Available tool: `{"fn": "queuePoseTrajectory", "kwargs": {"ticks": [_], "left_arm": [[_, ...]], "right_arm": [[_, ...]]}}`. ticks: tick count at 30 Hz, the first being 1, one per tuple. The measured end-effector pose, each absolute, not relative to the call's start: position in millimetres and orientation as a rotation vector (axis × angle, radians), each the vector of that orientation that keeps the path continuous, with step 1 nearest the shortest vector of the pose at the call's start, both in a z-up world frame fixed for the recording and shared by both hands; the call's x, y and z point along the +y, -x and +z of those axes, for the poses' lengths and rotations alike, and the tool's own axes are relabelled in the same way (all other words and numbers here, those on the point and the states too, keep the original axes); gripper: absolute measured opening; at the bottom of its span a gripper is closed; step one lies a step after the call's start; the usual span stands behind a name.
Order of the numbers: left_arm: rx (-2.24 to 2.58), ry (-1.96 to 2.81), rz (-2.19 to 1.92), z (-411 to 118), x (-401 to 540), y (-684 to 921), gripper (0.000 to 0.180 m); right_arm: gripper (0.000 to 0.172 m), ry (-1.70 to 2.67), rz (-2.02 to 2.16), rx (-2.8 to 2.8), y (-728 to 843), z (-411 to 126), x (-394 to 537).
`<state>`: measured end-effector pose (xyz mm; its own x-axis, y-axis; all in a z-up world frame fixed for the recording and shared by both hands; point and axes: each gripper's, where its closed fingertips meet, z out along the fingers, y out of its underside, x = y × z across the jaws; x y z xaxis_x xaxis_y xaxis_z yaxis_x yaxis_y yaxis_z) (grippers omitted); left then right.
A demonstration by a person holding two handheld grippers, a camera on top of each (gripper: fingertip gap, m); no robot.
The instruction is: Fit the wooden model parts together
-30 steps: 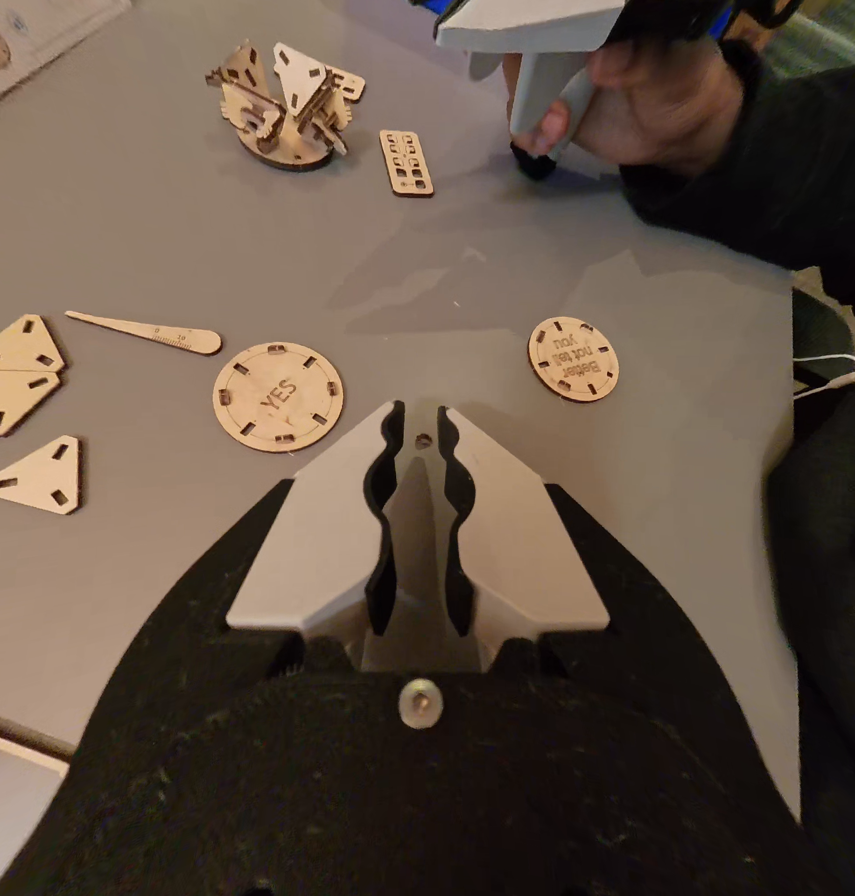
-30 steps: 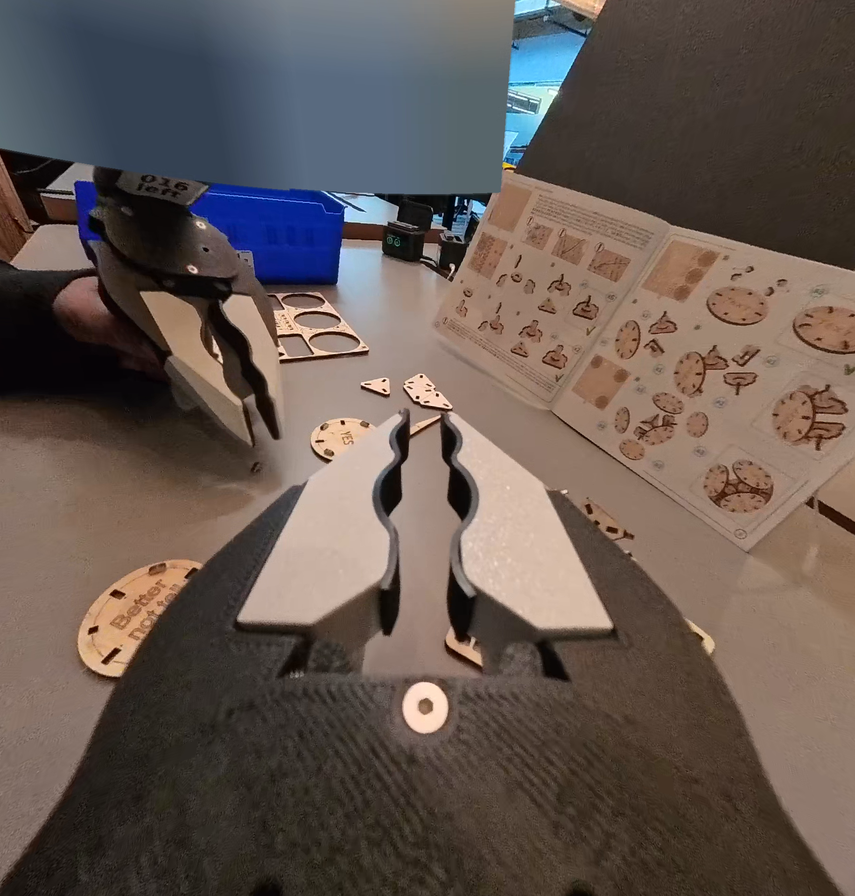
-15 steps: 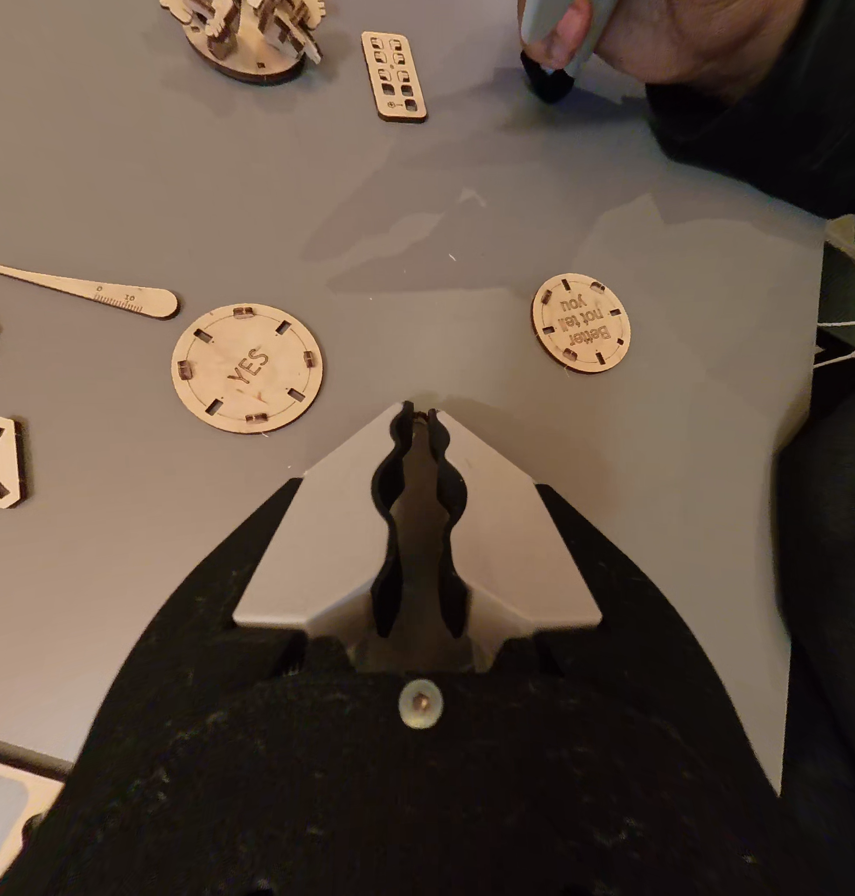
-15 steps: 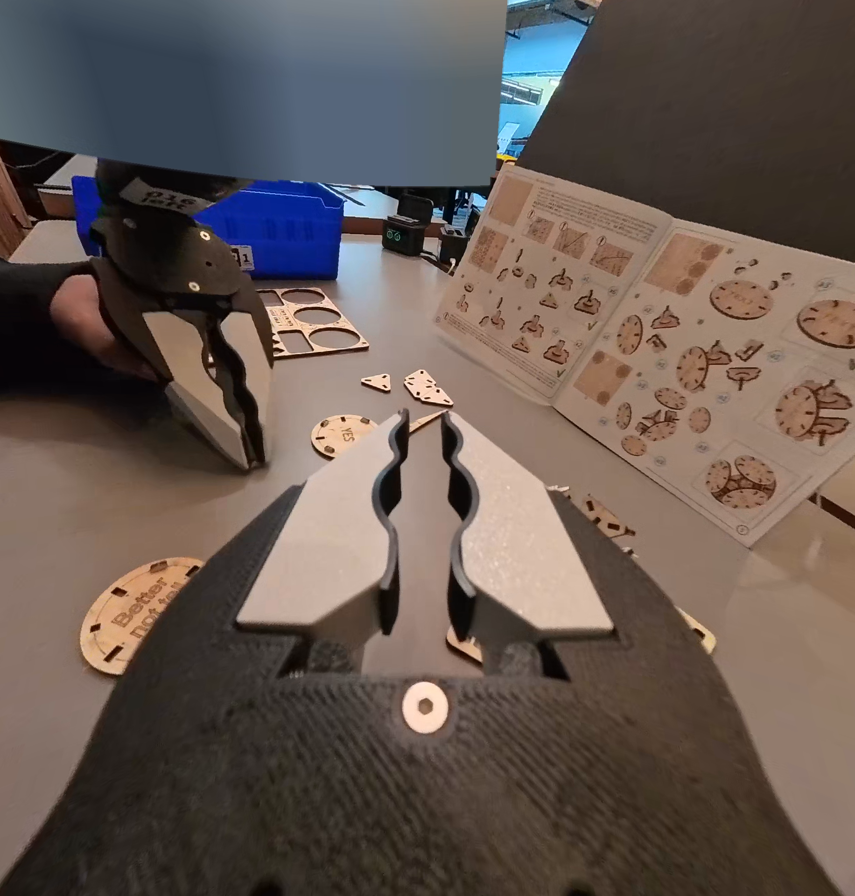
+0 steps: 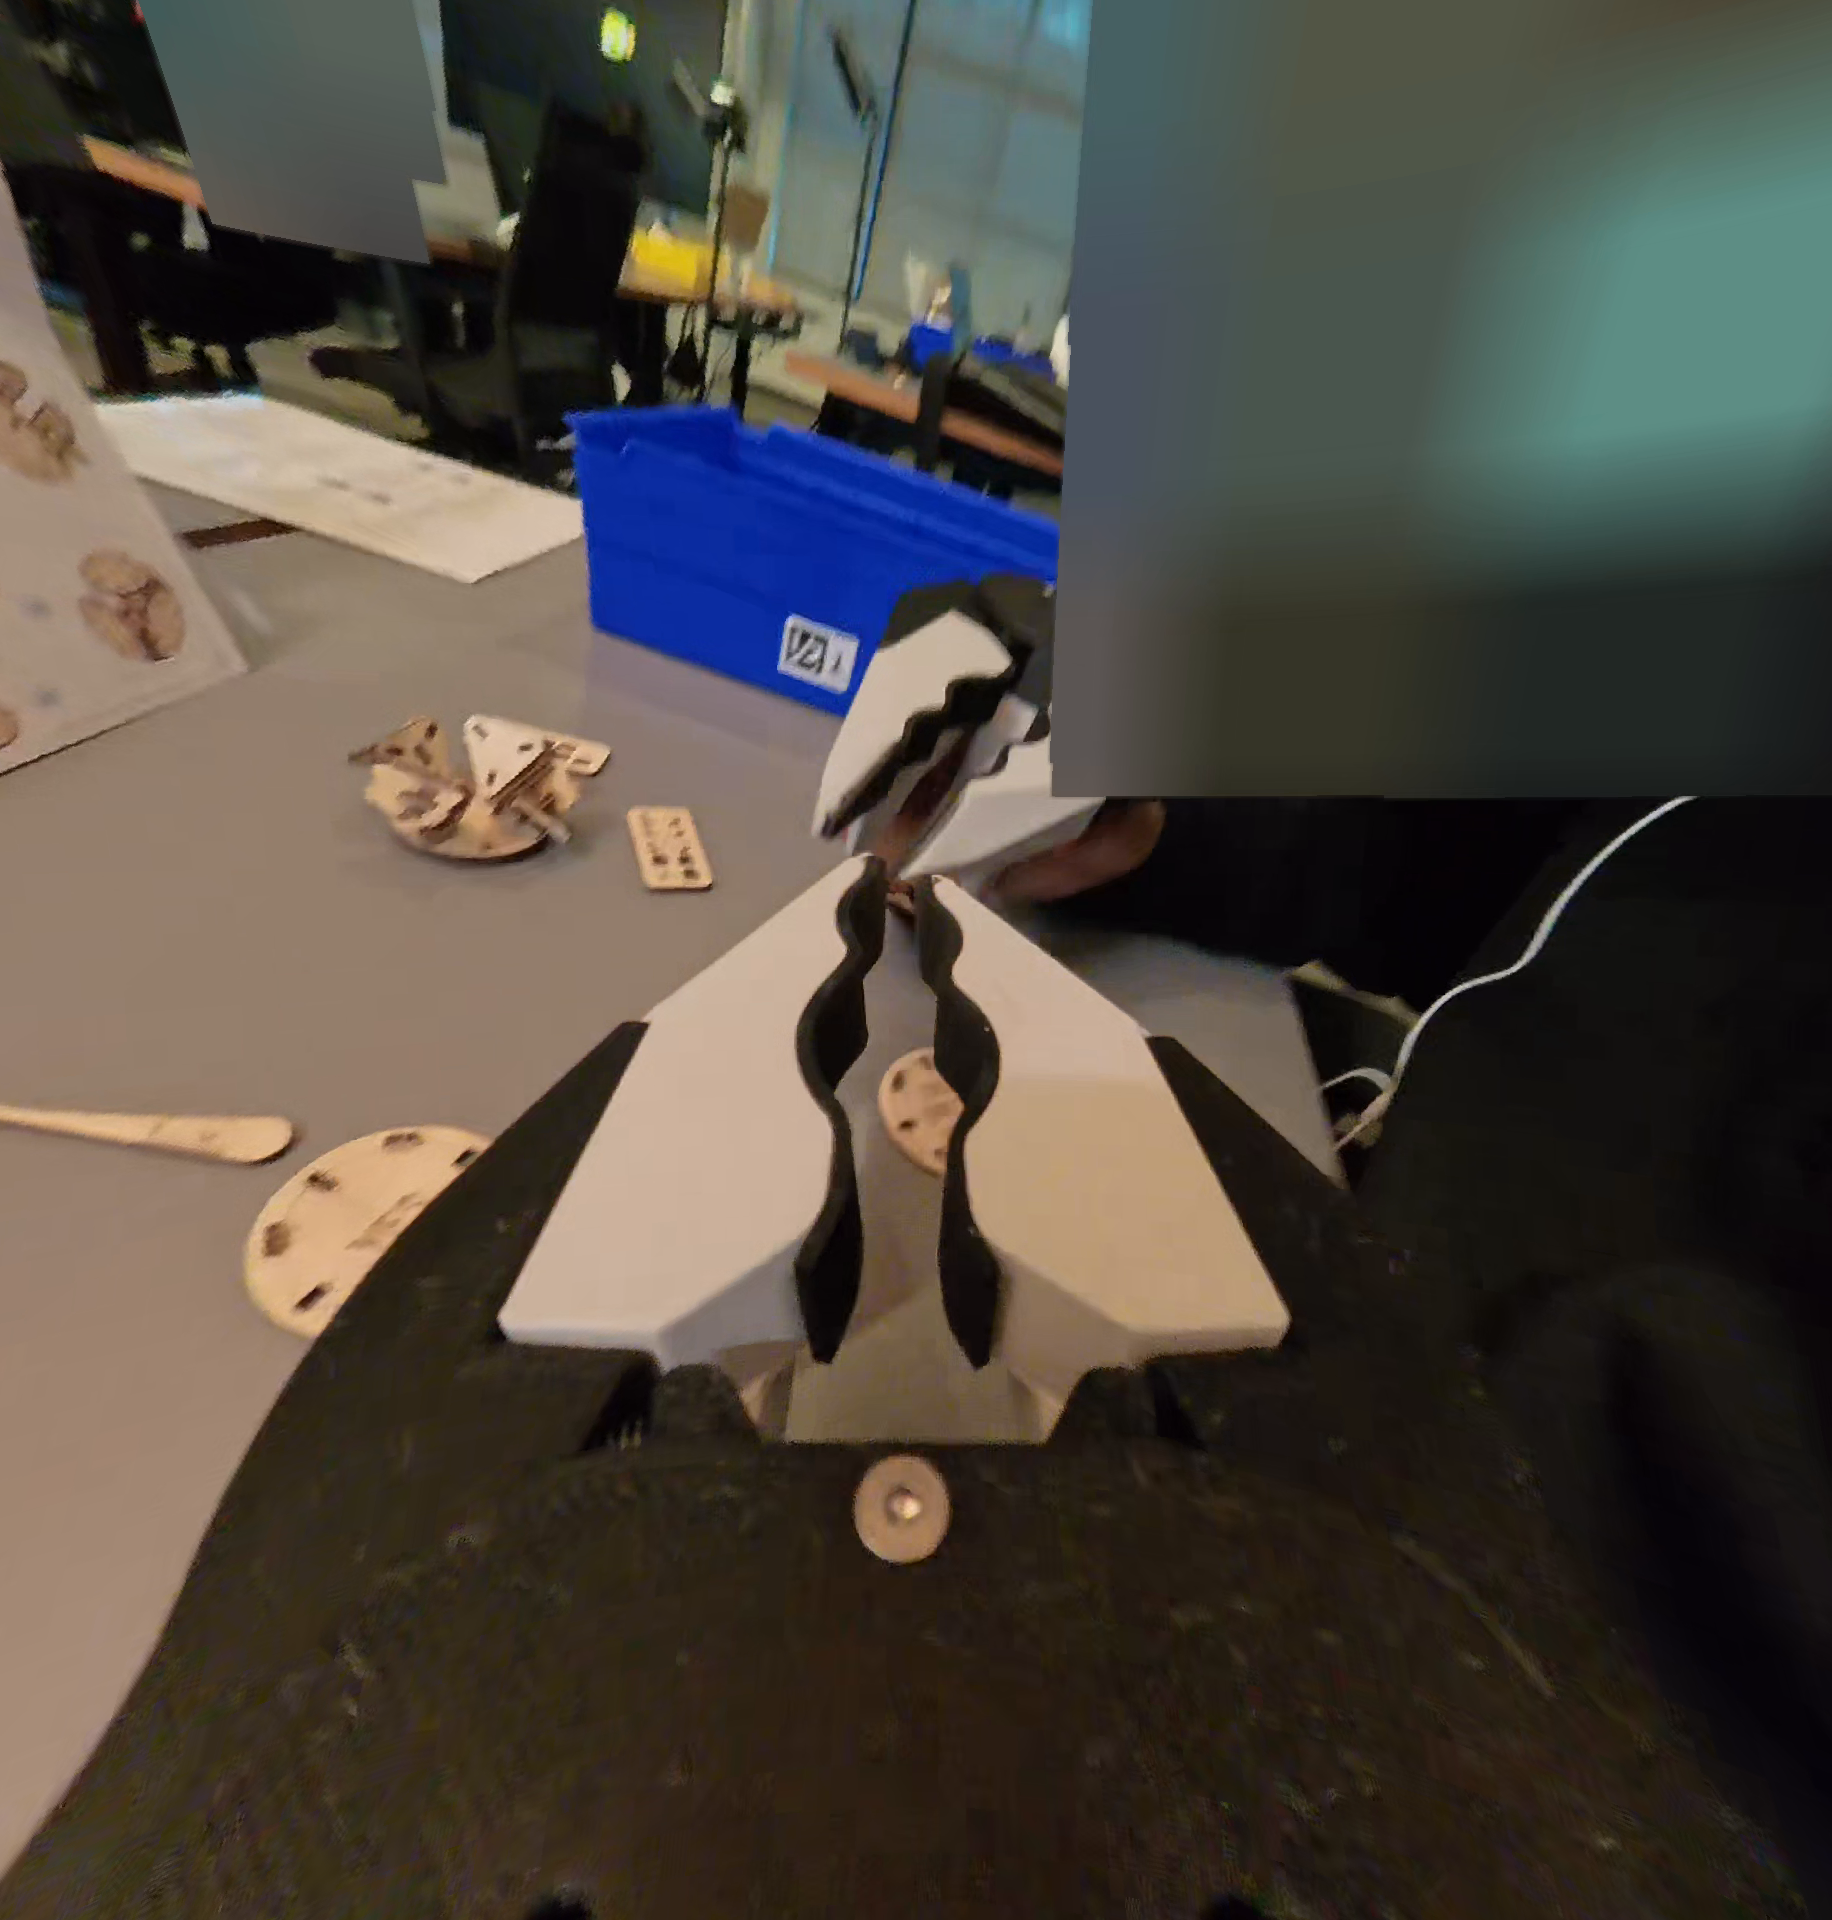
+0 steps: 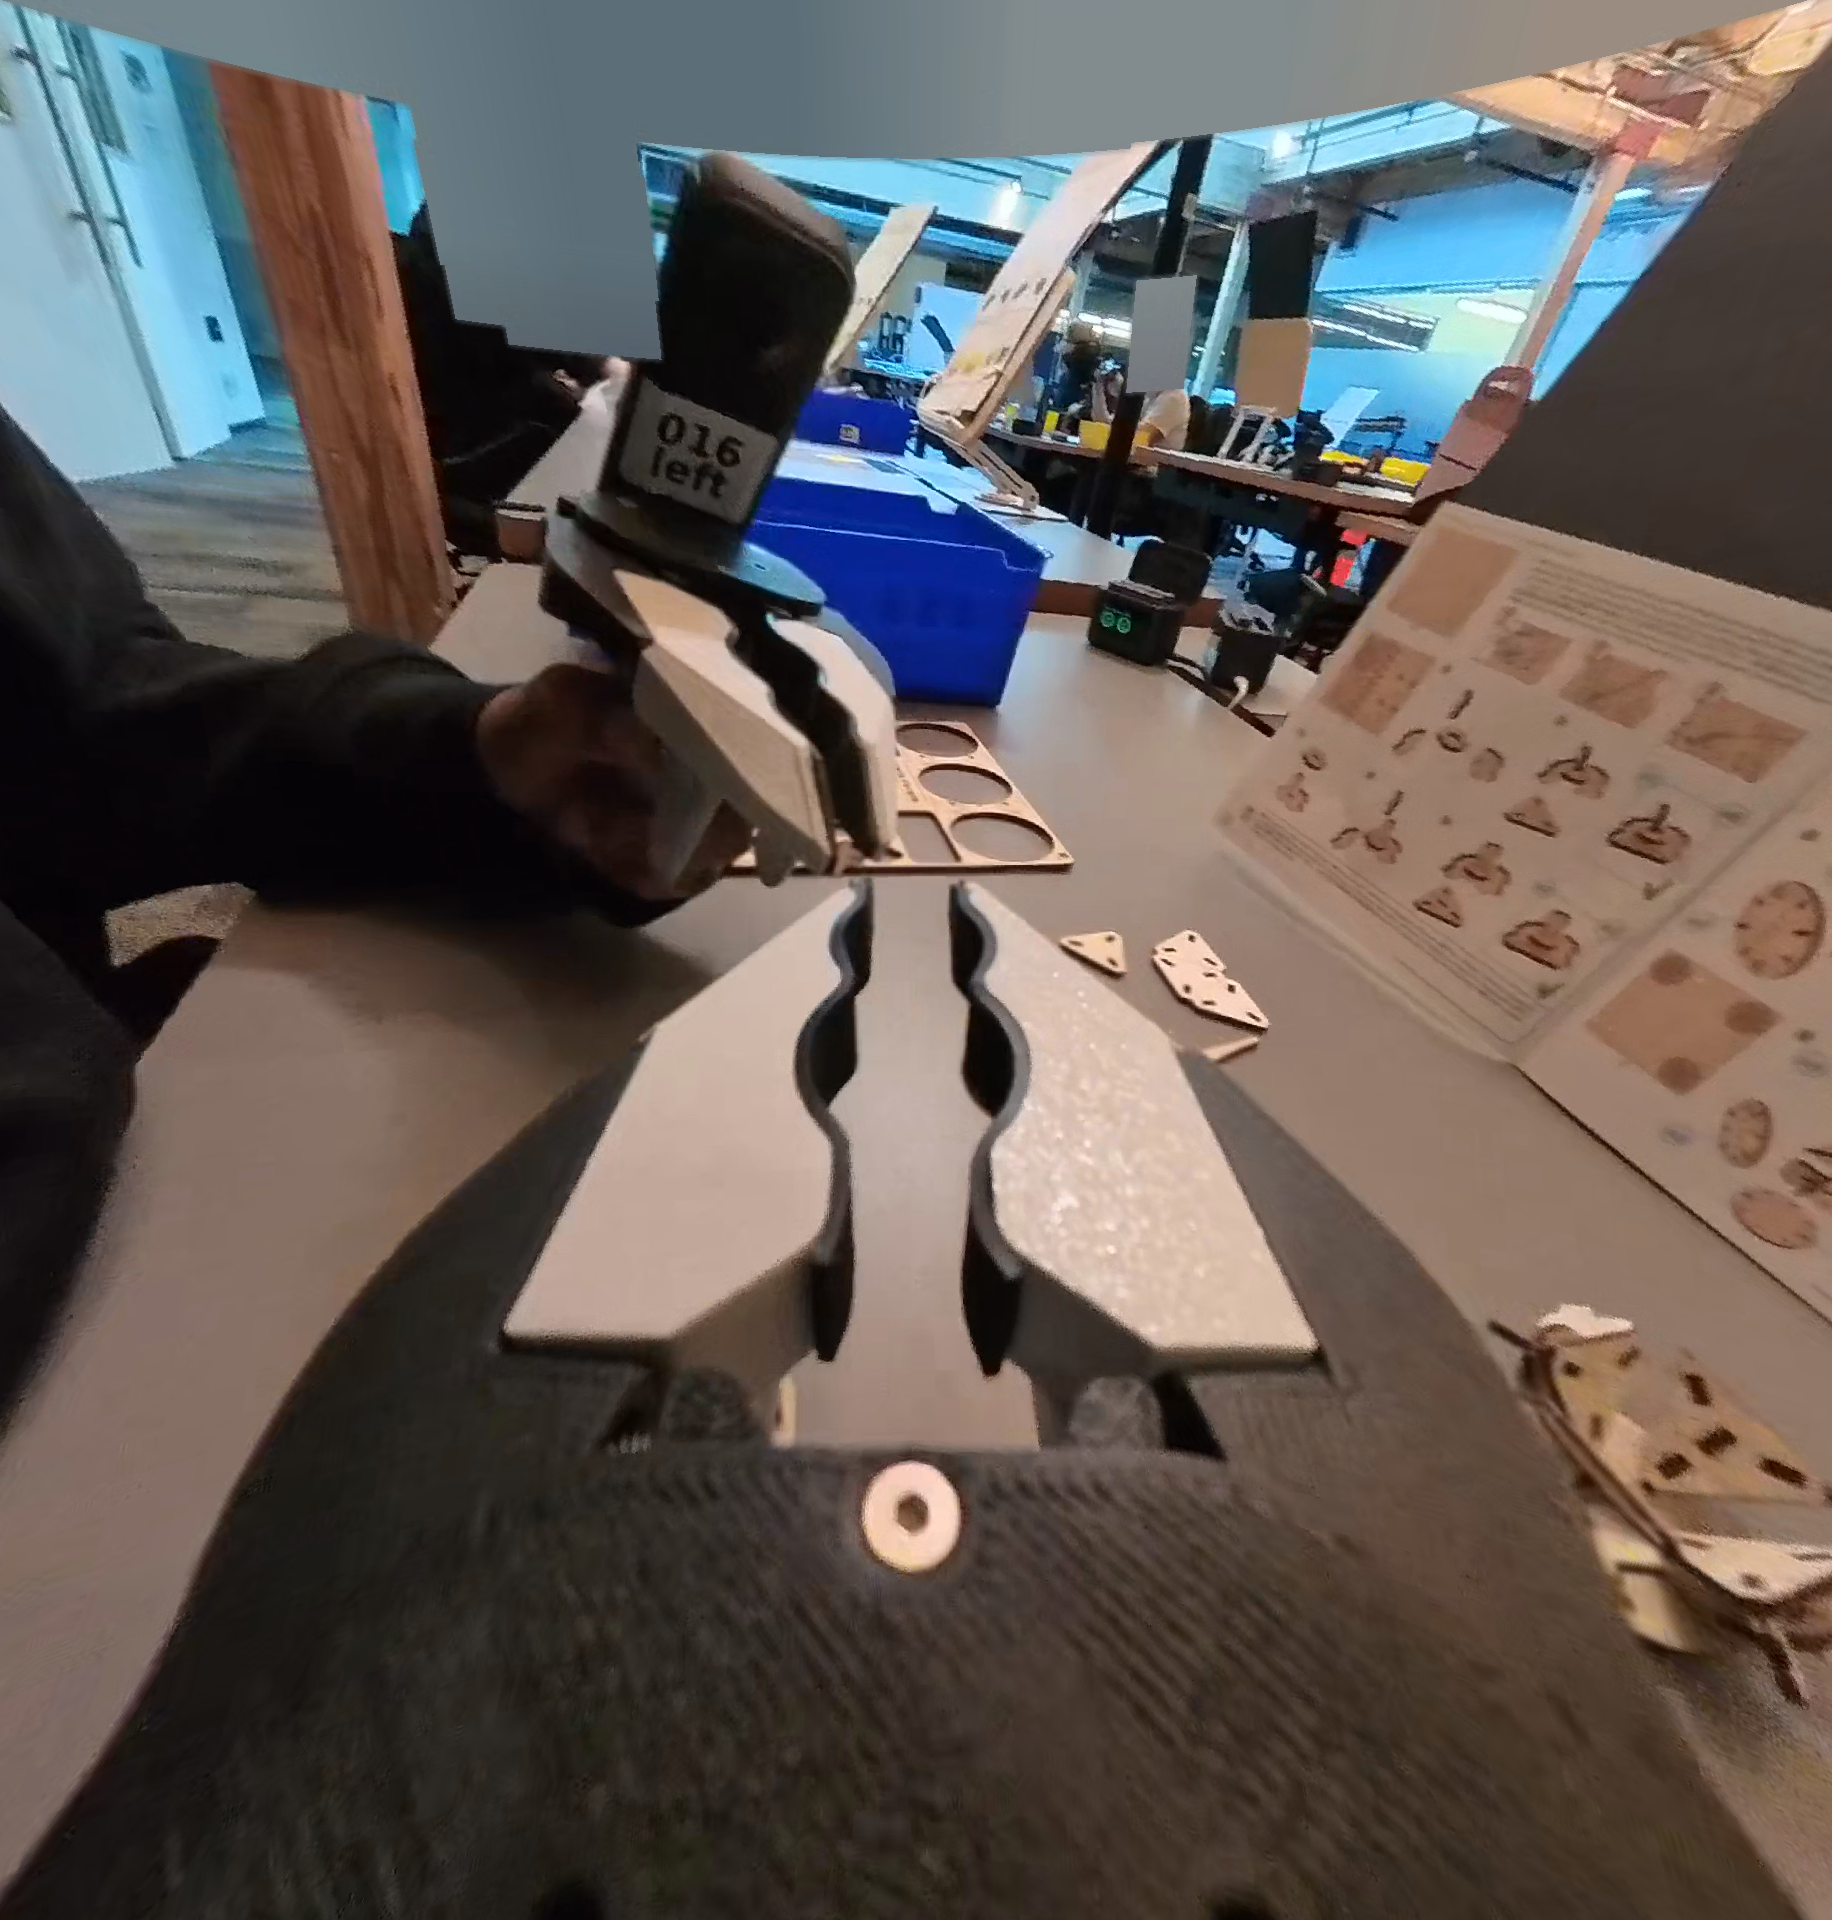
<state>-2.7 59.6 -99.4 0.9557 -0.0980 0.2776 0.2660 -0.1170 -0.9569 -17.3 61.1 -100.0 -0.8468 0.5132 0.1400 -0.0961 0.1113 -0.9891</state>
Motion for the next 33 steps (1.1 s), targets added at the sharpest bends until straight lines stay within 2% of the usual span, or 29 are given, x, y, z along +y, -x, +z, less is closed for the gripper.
{"fn": "queuePoseTrajectory", "kwargs": {"ticks": [4,9,18,22,25,33], "left_arm": [[-0.18,1.559,-0.509,-90,60,-1,0.003],[-0.263,1.437,-0.733,-84,58,3,0.003],[-0.283,1.459,-0.804,-94,67,-2,0.003],[-0.274,1.486,-0.809,-98,69,-6,0.003],[-0.278,1.477,-0.816,-98,69,-5,0.004],[-0.279,1.457,-0.868,-96,67,-6,0.015]], "right_arm": [[0.018,0.295,1.767,-1.93,7,-96,58],[0.018,0.116,1.537,-1.814,2,-88,58],[0.016,-0.048,1.248,-1.764,1,-98,52],[0.007,-0.042,1.209,-1.761,4,-99,55],[0.0,-0.044,1.21,-1.765,4,-99,57],[0.001,0.128,1.471,-1.774,5,-88,61]]}}
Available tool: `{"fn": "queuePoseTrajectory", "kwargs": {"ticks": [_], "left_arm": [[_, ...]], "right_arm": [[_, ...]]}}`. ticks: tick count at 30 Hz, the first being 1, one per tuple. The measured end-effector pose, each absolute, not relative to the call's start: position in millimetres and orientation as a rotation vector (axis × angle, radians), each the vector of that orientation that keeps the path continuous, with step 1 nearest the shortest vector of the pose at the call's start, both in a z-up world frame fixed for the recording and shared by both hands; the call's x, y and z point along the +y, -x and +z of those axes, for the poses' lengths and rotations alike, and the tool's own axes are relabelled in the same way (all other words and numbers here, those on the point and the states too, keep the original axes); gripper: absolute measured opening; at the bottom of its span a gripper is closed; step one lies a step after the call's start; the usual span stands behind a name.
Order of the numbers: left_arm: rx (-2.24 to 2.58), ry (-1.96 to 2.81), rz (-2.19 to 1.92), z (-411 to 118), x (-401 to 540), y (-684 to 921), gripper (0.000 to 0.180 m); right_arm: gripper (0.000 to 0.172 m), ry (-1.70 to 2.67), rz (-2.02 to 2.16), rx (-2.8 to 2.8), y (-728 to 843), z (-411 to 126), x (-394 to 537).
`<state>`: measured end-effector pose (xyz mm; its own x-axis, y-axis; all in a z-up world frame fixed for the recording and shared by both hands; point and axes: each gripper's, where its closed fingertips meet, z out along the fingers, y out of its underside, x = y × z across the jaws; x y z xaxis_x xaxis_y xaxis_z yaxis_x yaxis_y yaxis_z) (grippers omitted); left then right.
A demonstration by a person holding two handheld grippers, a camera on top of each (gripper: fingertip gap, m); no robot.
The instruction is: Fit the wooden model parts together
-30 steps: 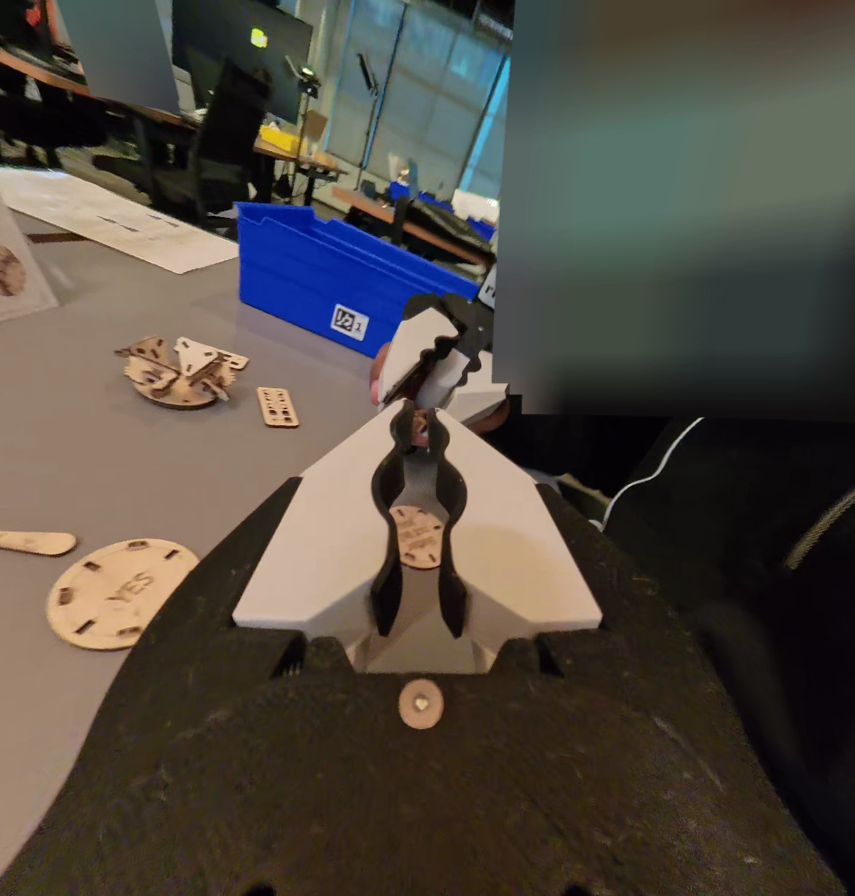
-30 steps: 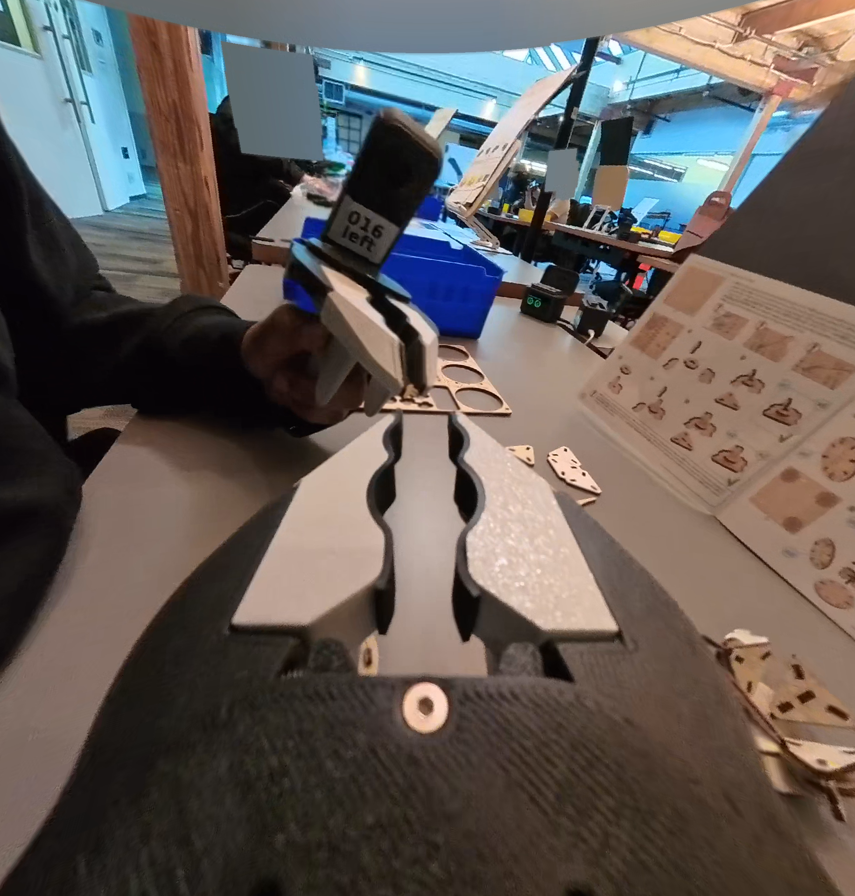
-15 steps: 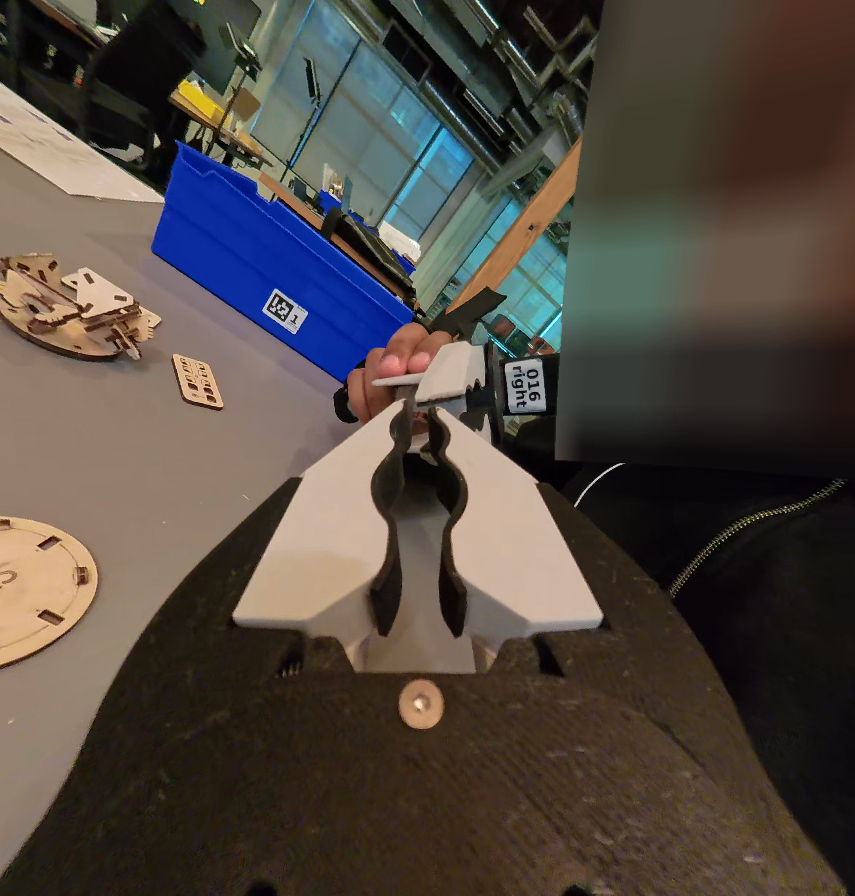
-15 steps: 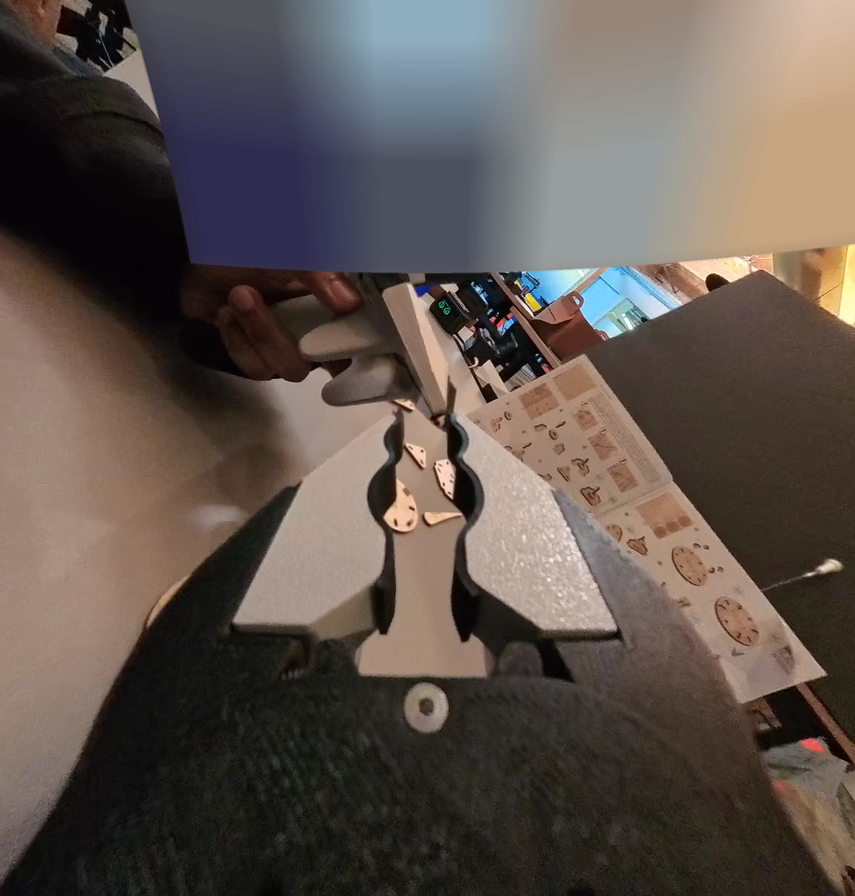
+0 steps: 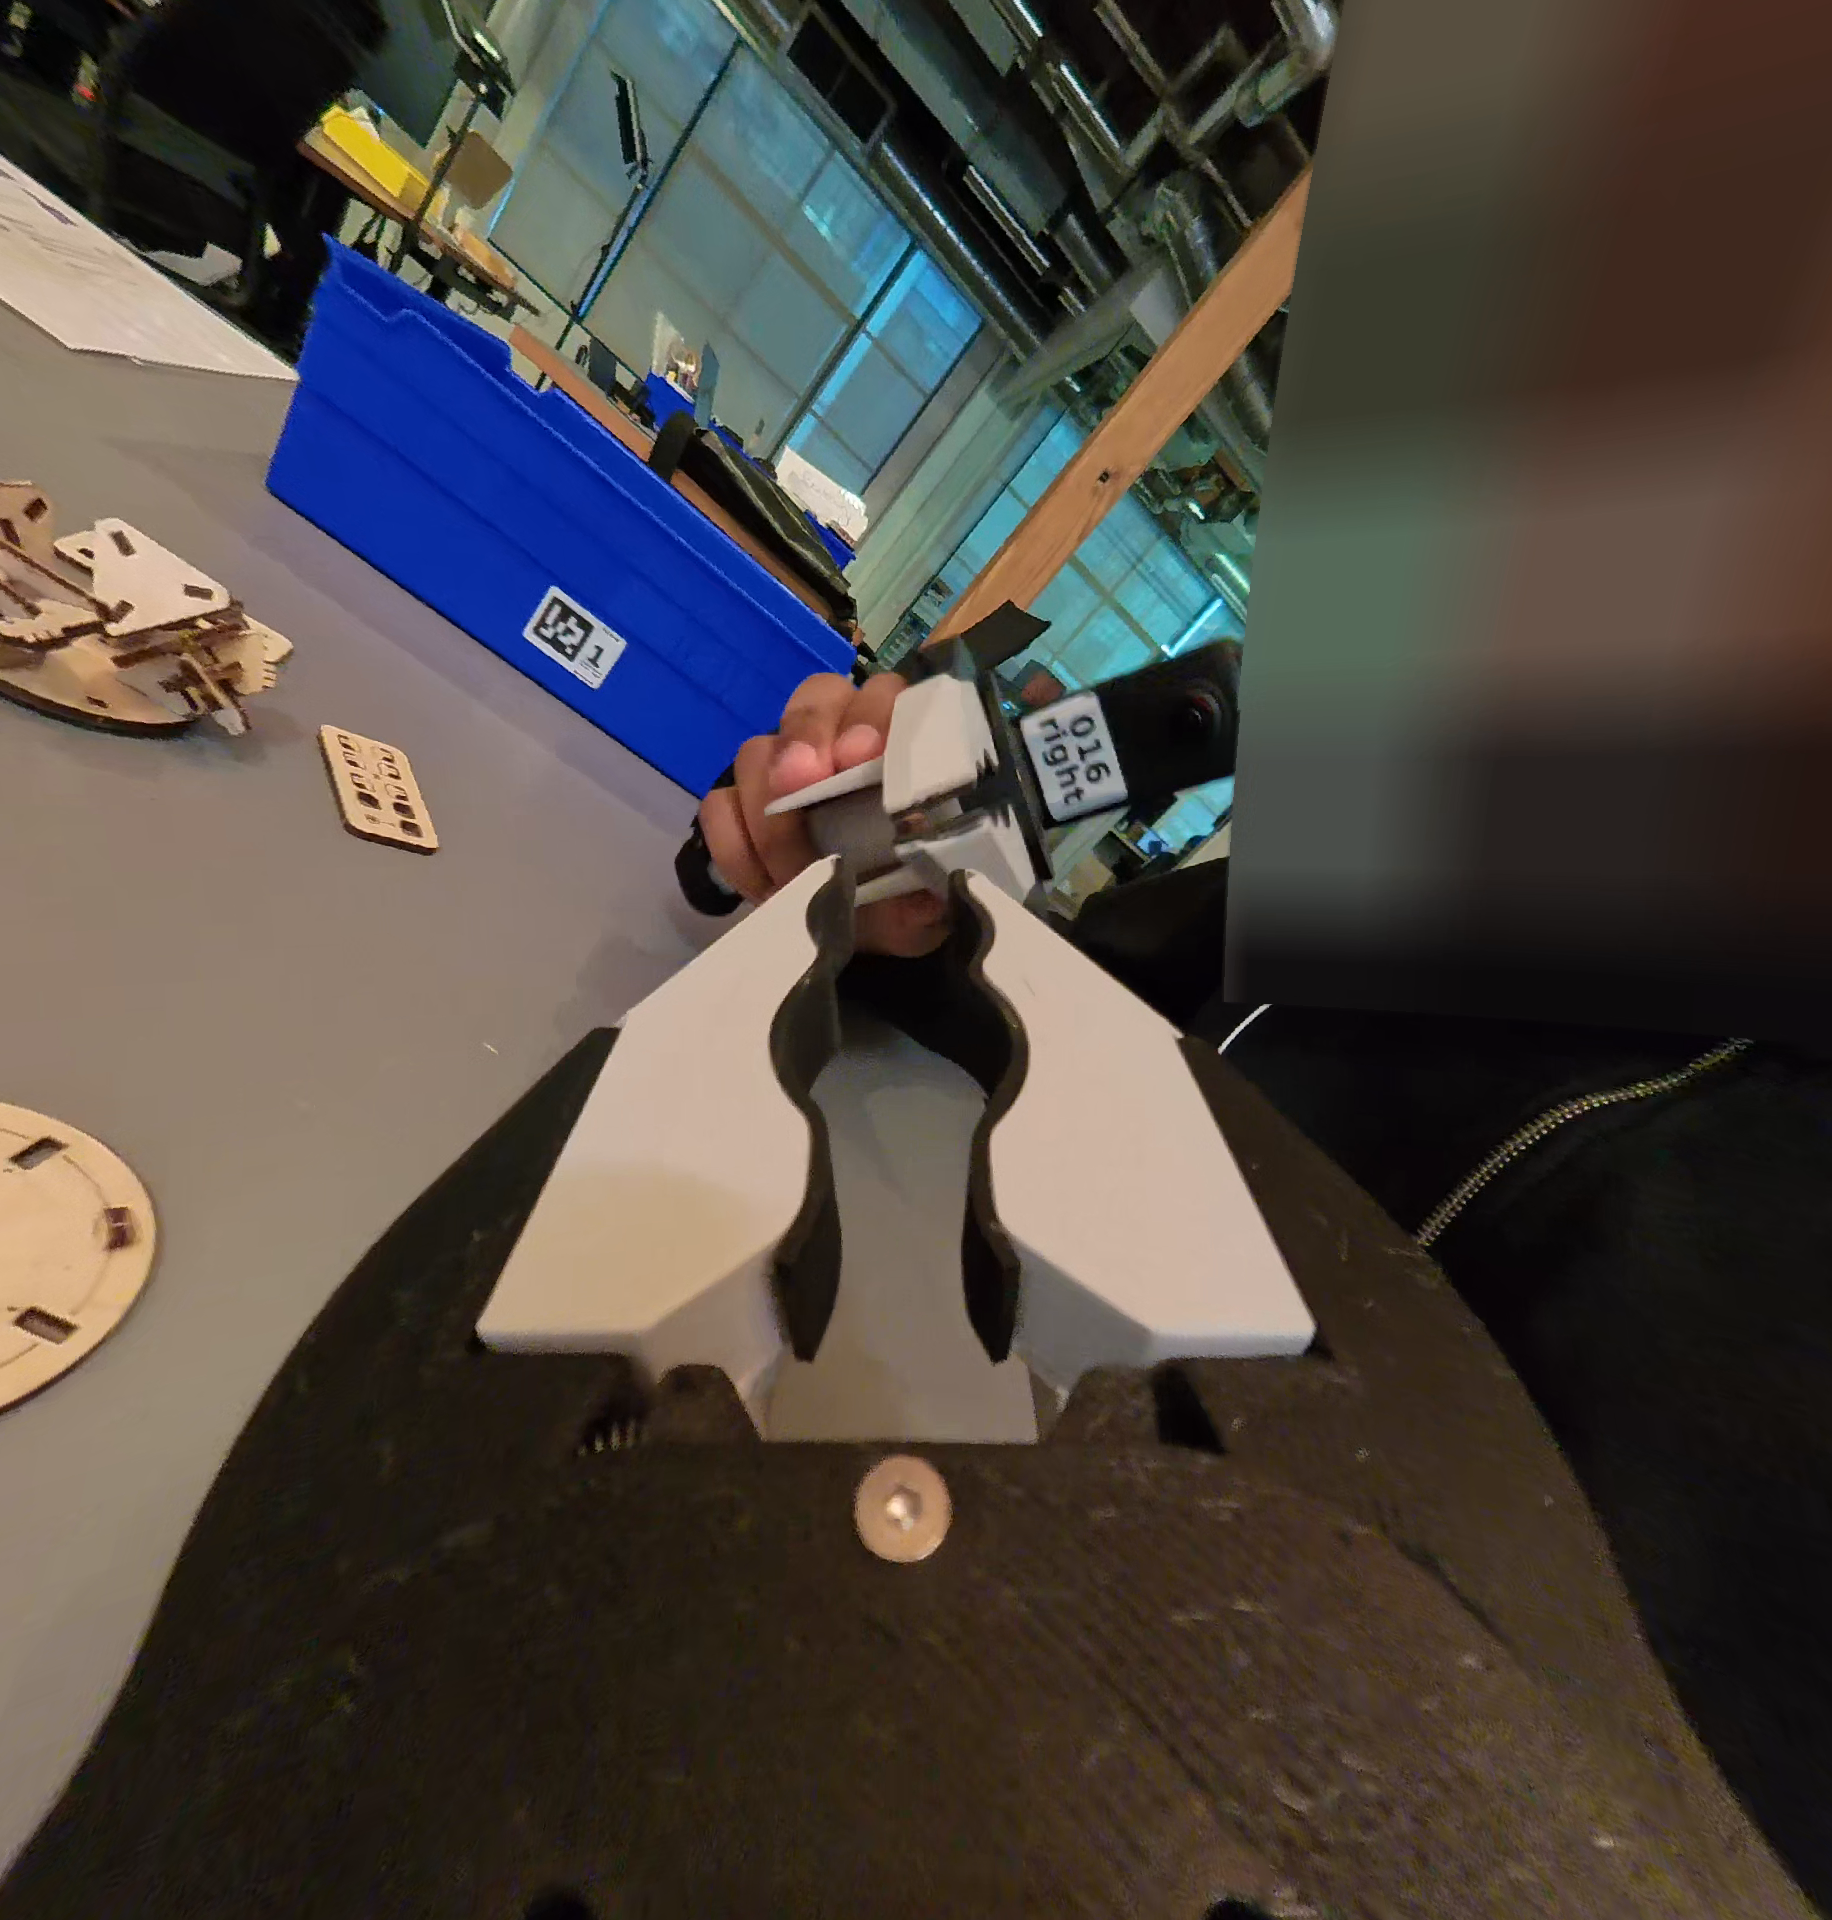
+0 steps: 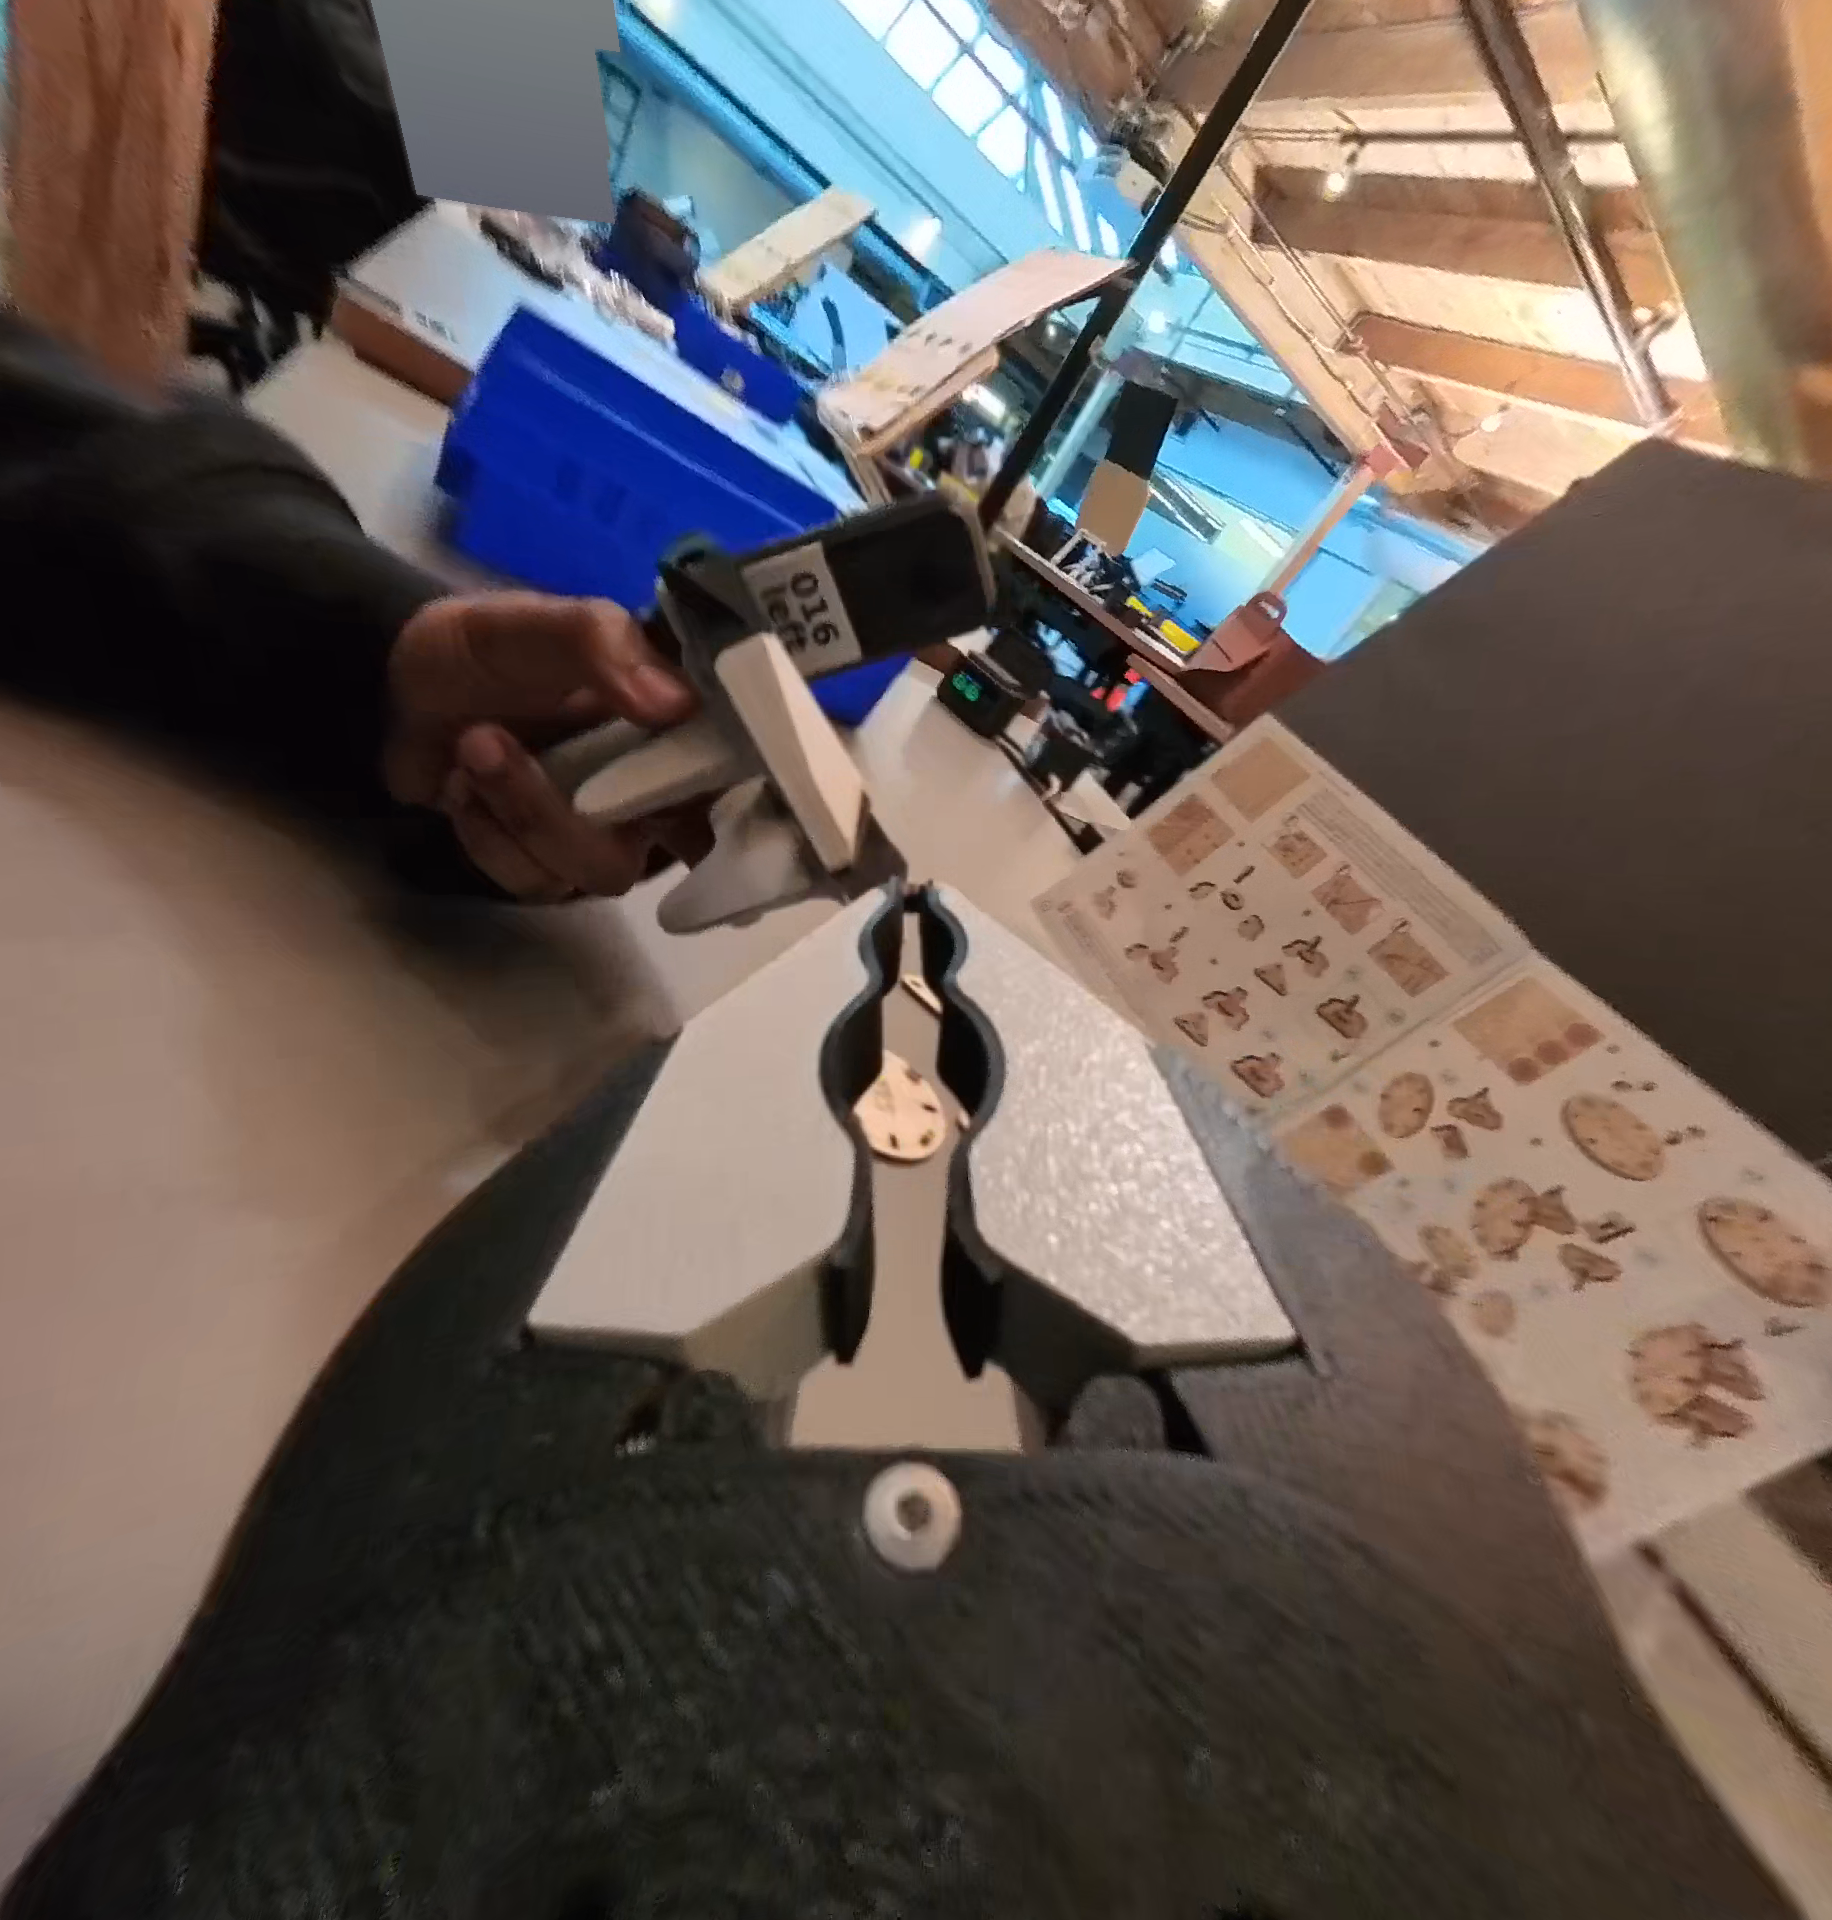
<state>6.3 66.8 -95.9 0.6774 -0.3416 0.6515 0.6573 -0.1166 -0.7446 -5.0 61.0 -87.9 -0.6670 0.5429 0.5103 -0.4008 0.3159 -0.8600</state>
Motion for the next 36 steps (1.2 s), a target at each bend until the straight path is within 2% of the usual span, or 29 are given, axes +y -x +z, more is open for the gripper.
{"fn": "queuePoseTrajectory", "kwargs": {"ticks": [3,6,17,36], "left_arm": [[-0.268,1.442,-0.924,-95,67,-11,0.015],[-0.238,1.444,-0.953,-93,68,-18,0.015],[-0.195,1.475,-0.969,-93,69,-29,0.022],[-0.237,1.454,-0.968,-92,65,-20,0.018]], "right_arm": [[0.0,0.235,1.704,-1.794,1,-81,60],[0.0,0.236,1.757,-1.799,-2,-81,57],[0.001,0.131,1.62,-1.836,-4,-93,52],[0.001,0.092,1.556,-1.838,-4,-94,55]]}}
